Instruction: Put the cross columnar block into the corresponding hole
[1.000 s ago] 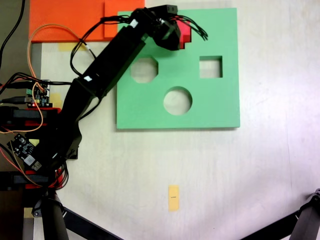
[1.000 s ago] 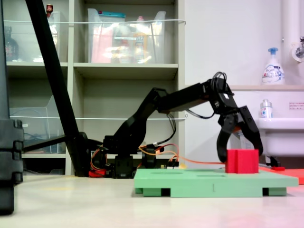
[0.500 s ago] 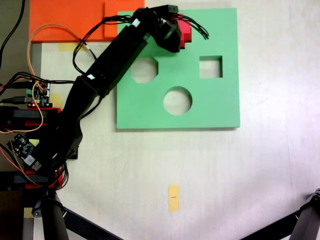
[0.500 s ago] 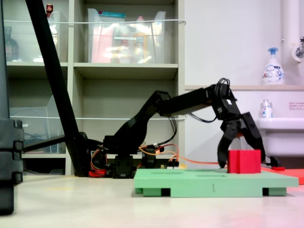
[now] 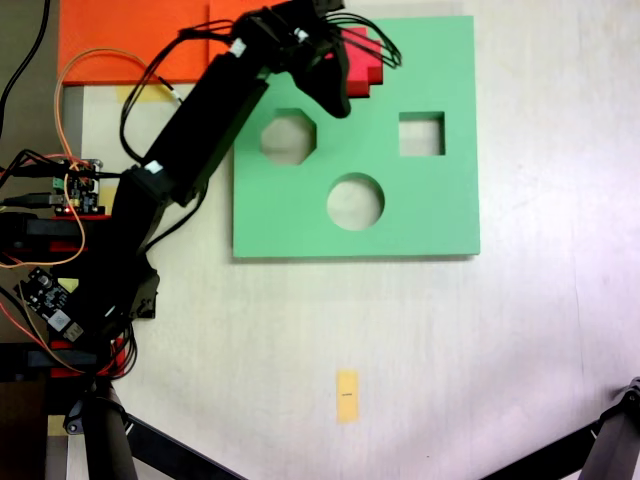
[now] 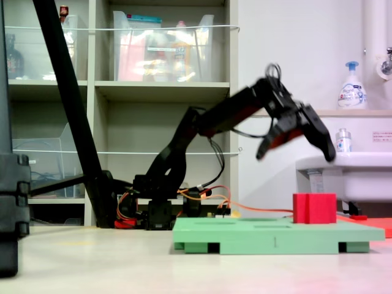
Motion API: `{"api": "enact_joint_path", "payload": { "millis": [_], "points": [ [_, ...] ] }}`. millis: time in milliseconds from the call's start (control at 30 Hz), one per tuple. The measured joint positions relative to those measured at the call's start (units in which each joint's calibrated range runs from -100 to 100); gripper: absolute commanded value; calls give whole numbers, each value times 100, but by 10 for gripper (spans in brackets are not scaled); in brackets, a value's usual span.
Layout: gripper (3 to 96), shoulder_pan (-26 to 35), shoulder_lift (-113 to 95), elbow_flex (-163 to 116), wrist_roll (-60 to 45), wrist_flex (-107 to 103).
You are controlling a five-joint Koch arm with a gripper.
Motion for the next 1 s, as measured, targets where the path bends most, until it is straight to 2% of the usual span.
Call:
{"api": "enact_joint_path", "payload": {
  "millis": [100, 200, 300, 367, 433, 567, 767, 1000],
  "points": [
    [950, -20, -1683, 20, -532, -460],
    [928, -190, -3502, 20, -1578, -969],
    [728, -469, -5267, 59, -2574, -1449],
    [658, -864, -6224, 88, -3116, -1527],
    [532, -1284, -7018, 59, -3556, -1547],
    [521, -1958, -8536, -1627, -4371, -1576],
    [526, -2164, -11094, -6722, -4952, -1155],
    [538, -2681, -11108, -10191, -5182, 793]
  ]
}}
